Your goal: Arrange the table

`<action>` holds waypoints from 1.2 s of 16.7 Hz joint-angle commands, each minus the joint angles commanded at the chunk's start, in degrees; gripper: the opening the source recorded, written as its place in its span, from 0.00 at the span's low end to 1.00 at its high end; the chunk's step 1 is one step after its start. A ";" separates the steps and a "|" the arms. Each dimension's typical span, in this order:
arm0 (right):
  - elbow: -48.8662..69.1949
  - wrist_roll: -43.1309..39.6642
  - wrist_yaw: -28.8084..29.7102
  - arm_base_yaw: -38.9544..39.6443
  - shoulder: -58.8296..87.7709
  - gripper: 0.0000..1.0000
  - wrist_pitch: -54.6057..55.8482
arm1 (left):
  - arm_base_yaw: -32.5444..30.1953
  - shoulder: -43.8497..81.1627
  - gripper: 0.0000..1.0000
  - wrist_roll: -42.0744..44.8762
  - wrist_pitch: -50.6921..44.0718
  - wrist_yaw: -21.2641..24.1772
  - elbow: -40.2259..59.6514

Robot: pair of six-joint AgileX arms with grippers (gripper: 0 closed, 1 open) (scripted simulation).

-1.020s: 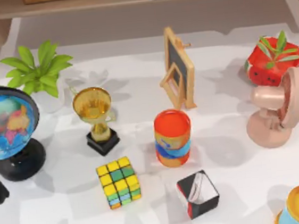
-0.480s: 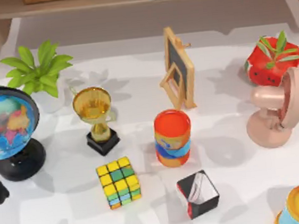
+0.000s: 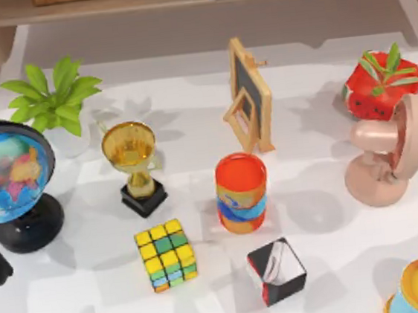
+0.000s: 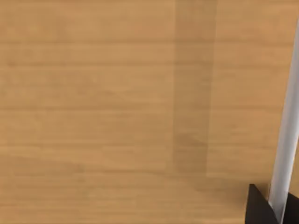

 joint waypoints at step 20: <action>0.00 0.00 0.00 0.00 0.00 1.00 0.00 | 0.00 0.00 1.00 0.00 0.00 0.00 0.00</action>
